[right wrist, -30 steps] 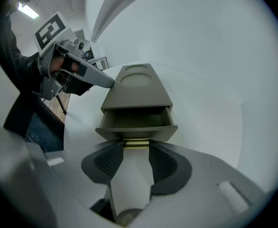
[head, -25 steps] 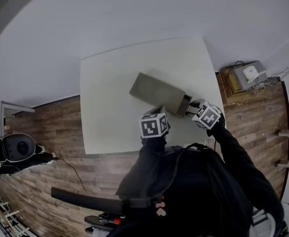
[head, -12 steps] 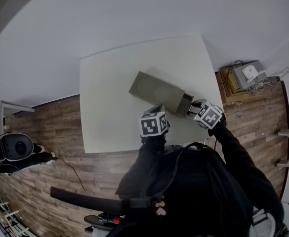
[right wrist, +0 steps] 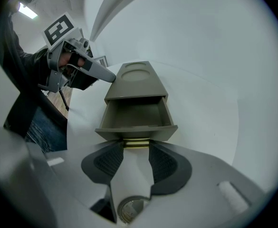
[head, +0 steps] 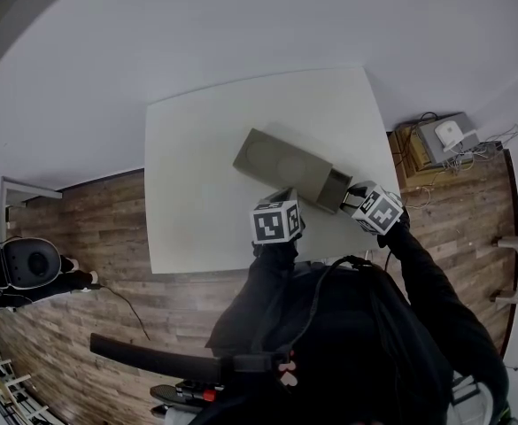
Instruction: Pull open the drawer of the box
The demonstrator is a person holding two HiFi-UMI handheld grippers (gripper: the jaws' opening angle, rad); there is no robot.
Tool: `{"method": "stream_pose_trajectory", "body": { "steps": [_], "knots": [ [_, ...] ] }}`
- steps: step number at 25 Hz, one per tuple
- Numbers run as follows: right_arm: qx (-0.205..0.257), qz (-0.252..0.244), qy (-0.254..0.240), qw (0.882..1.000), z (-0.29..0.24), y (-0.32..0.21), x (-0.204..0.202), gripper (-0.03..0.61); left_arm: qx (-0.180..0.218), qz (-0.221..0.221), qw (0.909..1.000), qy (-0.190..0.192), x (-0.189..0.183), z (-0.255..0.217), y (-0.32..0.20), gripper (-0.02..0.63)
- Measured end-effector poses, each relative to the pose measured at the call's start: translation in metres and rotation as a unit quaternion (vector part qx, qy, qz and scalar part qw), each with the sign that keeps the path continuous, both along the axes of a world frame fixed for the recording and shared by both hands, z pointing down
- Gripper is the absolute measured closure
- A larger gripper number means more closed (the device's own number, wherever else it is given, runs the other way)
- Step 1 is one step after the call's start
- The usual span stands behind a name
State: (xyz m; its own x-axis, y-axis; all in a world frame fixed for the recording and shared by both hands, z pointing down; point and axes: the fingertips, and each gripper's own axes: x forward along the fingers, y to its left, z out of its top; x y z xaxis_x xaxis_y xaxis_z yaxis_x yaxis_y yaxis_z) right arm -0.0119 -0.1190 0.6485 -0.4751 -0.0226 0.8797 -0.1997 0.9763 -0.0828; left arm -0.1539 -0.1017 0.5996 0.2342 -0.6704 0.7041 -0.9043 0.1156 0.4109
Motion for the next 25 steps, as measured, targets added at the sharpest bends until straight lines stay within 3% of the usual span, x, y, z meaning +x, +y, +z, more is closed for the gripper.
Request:
{"method": "stream_pose_trajectory", "body": {
  "steps": [25],
  "knots": [
    [0.006,-0.001,0.003,1.000,-0.0005,-0.0002,0.0014,0.416,-0.001,0.006,1.0000,-0.007,0.0001,-0.0009,-0.0008,0.620]
  ]
}}
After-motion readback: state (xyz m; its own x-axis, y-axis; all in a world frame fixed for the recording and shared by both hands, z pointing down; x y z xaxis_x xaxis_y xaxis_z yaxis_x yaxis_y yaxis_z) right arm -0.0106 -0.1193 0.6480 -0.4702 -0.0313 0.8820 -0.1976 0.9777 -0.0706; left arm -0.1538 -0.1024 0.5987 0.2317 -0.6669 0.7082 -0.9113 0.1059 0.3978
